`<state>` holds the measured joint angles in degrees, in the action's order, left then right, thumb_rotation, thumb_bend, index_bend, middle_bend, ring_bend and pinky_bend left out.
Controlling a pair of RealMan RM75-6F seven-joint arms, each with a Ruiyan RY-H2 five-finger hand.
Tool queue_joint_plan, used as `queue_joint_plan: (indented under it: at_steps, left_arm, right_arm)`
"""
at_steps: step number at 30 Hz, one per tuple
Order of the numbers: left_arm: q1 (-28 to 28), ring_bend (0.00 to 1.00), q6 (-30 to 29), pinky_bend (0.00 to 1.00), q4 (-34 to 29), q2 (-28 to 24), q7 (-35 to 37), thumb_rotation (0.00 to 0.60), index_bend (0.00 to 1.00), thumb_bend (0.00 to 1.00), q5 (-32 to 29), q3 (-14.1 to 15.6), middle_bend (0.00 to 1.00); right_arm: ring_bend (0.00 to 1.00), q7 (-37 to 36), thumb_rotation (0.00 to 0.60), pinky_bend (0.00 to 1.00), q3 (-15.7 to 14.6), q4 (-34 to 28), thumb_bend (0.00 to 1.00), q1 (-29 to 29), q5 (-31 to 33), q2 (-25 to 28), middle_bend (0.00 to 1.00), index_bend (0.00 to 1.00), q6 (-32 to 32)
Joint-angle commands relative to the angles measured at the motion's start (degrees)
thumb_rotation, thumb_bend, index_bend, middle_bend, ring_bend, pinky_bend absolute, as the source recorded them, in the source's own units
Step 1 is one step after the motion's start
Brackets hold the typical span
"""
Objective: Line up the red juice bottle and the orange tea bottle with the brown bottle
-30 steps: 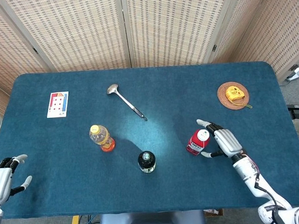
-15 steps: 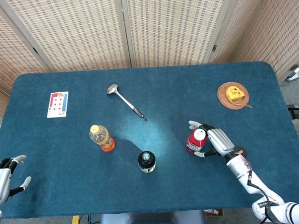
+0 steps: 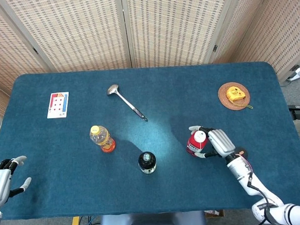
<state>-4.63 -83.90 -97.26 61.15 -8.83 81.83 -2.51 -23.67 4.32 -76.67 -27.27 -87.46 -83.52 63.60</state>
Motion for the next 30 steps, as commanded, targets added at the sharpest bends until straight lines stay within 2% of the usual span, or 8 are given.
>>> queue_joint_plan:
  at_steps: [1, 14, 30]
  left_arm:
    - [0.0, 0.26, 0.0, 0.42, 0.0, 0.0, -0.1, 0.6, 0.49, 0.22, 0.0, 0.0, 0.36]
    - [0.0, 0.26, 0.1, 0.42, -0.2, 0.0, -0.7, 0.6, 0.49, 0.22, 0.1, 0.1, 0.36]
    - [0.0, 0.26, 0.2, 0.42, -0.4, 0.0, -0.9, 0.6, 0.49, 0.22, 0.0, 0.2, 0.36]
  right_arm:
    - [0.48, -0.2, 0.6, 0.48, -0.5, -0.1, 0.07, 0.7, -1.3, -0.2, 0.53, 0.42, 2.2]
    - [0.51, -3.3, 0.6, 0.51, -3.3, -3.8, 0.07, 1.9, -6.6, 1.0, 0.56, 0.45, 7.9]
    - [0.51, -4.4, 0.6, 0.51, -5.7, -4.7, 0.07, 1.7, -7.0, 1.7, 0.54, 0.45, 6.3]
